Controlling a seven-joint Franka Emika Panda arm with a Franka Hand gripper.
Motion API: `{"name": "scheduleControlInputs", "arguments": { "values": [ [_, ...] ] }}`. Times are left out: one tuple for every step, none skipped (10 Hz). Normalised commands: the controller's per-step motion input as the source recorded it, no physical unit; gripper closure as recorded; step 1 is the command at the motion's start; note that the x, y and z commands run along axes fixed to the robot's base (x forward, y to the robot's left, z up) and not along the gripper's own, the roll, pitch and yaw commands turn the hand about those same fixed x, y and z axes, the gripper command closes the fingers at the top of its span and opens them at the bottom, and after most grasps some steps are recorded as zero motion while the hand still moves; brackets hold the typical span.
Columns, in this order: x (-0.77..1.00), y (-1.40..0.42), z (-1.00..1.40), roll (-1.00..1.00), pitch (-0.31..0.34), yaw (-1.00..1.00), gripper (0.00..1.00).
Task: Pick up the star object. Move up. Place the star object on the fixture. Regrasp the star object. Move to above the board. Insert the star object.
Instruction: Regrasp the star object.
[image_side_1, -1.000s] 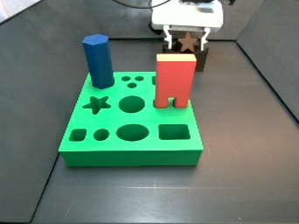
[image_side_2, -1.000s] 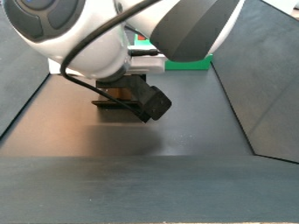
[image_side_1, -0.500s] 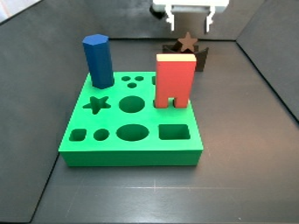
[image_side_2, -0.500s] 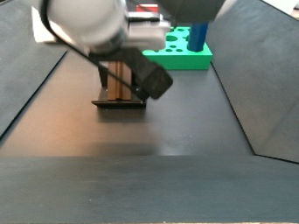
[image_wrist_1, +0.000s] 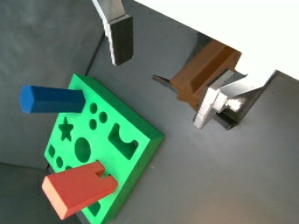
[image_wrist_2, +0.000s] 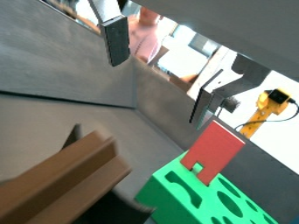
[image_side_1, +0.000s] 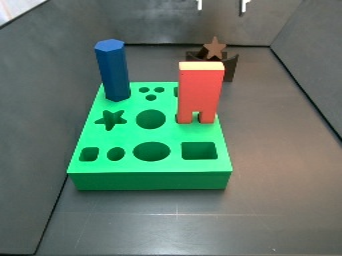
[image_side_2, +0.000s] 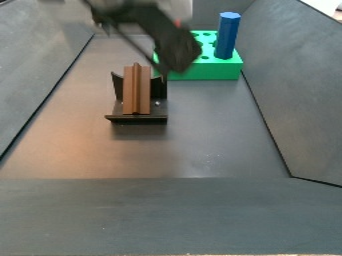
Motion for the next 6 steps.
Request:
{"name": "scheduleControlInputs", "arguments": {
  "values": [
    [-0.11, -0.67, 0.63, 1.0, 0.037, 0.03, 0.0],
    [-0.12, -0.52, 0.45, 1.0, 0.028, 0.03, 0.0],
    [-0.1, -0.31, 0.18, 1.0, 0.024, 0.03, 0.0],
    [-0.06, -0.15, 0.05, 1.0, 0.023, 0.03, 0.0],
    [-0.03, -0.04, 0.04, 1.0, 0.025, 0.03, 0.0],
    [-0.02, -0.04, 0.03, 1.0, 0.024, 0.03, 0.0]
  ]
}}
